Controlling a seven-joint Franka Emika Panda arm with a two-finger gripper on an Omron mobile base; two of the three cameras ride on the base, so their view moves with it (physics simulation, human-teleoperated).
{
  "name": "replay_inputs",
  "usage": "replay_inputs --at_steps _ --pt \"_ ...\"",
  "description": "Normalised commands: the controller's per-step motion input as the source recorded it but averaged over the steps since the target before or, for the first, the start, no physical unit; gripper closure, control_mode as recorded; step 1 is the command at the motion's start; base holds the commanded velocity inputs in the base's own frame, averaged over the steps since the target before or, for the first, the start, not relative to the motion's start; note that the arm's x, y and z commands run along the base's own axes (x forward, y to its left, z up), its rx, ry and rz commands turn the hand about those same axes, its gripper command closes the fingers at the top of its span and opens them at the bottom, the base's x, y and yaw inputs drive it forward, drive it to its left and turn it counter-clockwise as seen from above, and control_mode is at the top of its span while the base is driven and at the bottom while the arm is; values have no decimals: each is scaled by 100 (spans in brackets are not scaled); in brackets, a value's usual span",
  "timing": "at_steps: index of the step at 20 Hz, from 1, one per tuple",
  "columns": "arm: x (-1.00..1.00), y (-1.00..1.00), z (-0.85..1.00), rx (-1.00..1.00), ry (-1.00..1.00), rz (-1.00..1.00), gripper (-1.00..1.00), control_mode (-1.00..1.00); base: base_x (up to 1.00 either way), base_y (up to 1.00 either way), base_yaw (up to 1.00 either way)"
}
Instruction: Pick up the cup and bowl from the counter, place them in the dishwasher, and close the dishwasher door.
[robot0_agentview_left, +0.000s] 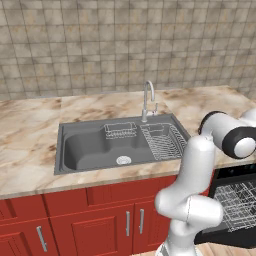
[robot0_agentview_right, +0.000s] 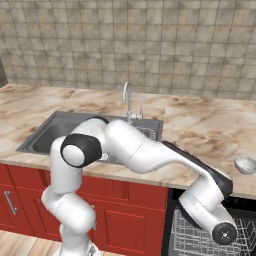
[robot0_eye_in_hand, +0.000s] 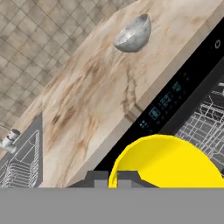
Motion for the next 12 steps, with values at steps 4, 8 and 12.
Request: replay_inputs --at_steps 4,8,12 --pt "-23 -2 -42 2 -4 0 100 -100 0 0 0" --pt "-11 -12 -36 7 -5 0 100 -100 0 0 0" --pt "0 -21 -42 11 -2 0 100 -100 0 0 0"
